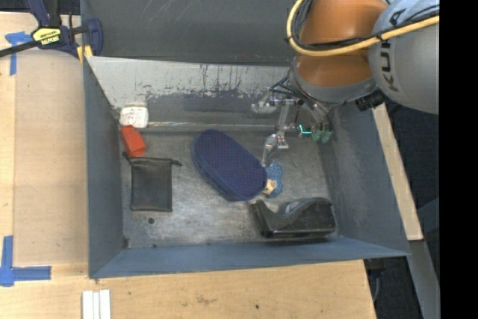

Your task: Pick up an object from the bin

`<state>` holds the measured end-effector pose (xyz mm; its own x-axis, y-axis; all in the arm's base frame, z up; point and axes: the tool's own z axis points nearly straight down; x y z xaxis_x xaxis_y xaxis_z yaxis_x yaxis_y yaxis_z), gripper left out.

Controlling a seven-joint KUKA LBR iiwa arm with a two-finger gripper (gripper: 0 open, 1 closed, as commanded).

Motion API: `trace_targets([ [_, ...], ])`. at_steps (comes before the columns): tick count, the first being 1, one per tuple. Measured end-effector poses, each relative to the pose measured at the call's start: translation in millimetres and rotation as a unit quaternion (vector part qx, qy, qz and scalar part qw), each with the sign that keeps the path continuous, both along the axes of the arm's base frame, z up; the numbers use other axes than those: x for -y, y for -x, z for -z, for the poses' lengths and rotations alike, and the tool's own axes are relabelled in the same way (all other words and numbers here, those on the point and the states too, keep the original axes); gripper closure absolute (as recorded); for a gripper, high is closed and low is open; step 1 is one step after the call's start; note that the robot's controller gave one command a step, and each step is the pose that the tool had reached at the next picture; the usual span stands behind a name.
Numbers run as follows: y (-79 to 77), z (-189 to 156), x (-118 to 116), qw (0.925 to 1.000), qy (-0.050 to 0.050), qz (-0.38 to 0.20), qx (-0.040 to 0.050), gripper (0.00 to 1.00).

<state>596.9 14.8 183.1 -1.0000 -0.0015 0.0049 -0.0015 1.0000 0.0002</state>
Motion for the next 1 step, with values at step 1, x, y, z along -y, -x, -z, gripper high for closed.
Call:
trace_targets([
  [1, 6.1, 103.8, -32.6, 0.9908, 0.003, -0.135, 0.0076, 0.0],
])
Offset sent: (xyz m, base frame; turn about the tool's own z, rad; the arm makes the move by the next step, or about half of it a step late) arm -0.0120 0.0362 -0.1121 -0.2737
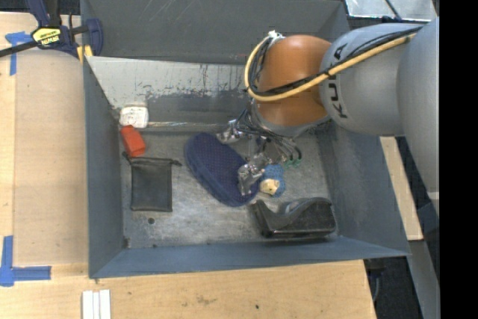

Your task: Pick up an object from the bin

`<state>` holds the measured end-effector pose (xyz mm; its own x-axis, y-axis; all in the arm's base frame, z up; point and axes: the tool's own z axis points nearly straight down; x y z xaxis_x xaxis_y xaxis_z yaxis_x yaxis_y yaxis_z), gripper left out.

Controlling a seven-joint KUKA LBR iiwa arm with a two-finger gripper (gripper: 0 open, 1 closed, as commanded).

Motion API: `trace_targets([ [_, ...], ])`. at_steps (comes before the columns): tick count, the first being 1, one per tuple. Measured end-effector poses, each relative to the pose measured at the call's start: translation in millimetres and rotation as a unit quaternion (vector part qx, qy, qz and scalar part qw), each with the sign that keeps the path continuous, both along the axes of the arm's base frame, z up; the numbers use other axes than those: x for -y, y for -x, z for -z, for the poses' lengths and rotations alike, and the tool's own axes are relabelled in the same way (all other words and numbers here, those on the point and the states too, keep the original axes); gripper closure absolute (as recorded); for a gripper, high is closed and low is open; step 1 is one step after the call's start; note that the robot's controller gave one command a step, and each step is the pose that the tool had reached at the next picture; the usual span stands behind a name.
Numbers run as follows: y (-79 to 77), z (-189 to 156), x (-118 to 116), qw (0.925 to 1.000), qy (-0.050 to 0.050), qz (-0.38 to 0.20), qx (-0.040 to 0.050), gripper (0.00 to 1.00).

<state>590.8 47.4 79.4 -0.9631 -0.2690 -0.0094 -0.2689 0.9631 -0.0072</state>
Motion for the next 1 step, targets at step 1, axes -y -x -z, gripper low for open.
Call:
trace_targets([
  [1, 0.1, -0.5, 0.3, 1.0, 0.0, 0.001, 0.0, 1.0],
])
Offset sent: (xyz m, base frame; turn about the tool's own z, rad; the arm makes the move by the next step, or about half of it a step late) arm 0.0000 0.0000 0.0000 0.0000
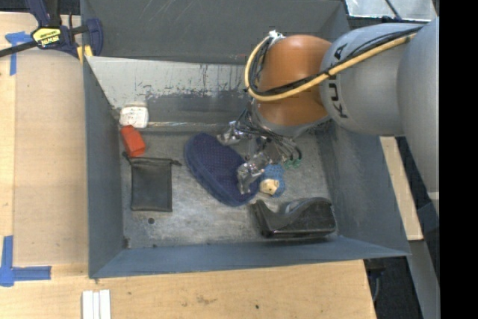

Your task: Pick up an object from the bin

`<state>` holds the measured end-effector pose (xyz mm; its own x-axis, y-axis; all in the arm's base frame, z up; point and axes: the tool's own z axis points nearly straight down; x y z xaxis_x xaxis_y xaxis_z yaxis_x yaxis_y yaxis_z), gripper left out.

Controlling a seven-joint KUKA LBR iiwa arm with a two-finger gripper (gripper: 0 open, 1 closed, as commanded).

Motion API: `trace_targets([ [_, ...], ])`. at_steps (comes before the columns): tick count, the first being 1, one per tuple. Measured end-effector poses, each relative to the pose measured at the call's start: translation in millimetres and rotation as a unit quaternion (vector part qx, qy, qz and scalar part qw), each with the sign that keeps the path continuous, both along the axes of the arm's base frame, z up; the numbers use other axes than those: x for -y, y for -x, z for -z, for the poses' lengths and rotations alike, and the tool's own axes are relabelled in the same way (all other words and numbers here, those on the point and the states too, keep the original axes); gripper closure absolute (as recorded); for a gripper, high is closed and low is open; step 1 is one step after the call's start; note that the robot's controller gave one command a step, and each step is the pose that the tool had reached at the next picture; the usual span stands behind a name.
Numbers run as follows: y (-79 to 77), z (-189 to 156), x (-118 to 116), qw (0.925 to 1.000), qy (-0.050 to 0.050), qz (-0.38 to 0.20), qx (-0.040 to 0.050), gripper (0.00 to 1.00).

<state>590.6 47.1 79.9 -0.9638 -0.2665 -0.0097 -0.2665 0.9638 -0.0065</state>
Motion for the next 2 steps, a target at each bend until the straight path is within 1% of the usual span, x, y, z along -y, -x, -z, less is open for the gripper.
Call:
trace_targets([
  [1, 46.3, -107, 21, 0.9971, -0.002, -0.076, 0.0003, 1.0],
  [2, 50.6, -200, 24, 0.9942, -0.001, -0.107, 0.0004, 1.0],
])
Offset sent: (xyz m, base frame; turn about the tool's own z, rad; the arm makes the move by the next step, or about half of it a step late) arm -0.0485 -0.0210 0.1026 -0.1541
